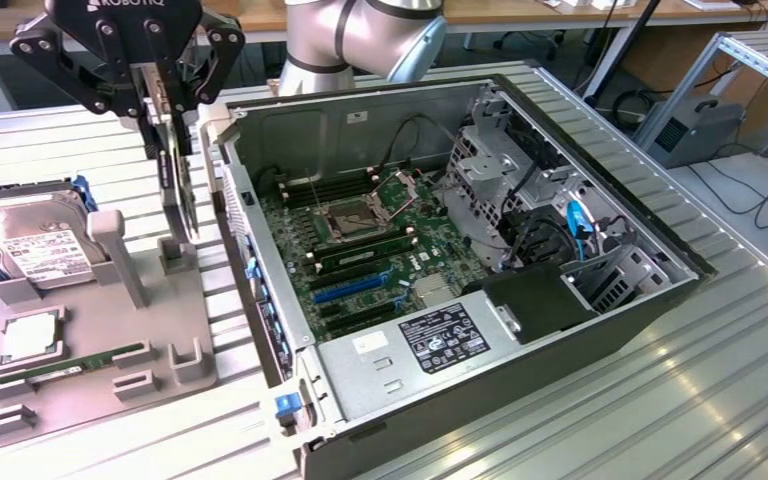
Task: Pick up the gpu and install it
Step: 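Pick up the gpu and move the gpu toward the slot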
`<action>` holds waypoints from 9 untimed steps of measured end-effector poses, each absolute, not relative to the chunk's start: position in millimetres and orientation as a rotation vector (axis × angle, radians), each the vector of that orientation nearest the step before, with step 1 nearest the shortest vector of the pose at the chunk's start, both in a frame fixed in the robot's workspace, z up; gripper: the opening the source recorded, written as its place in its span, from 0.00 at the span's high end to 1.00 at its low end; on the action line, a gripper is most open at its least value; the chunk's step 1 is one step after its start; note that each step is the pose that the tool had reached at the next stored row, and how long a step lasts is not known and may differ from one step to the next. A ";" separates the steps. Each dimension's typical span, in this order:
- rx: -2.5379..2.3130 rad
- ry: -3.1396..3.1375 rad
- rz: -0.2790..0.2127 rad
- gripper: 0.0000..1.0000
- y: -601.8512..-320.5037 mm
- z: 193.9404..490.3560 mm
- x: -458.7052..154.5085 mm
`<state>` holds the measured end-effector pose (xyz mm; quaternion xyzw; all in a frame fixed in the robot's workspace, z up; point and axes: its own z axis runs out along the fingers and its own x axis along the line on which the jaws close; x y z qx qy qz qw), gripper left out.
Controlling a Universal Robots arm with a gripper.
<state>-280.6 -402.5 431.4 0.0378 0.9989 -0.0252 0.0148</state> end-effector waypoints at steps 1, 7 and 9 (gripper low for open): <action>0.117 3.109 -0.078 0.73 -402.5 431.4 -280.1; 0.118 3.109 -0.079 0.73 -402.7 431.4 -277.7; 0.118 3.109 -0.078 0.73 -402.8 431.4 -276.9</action>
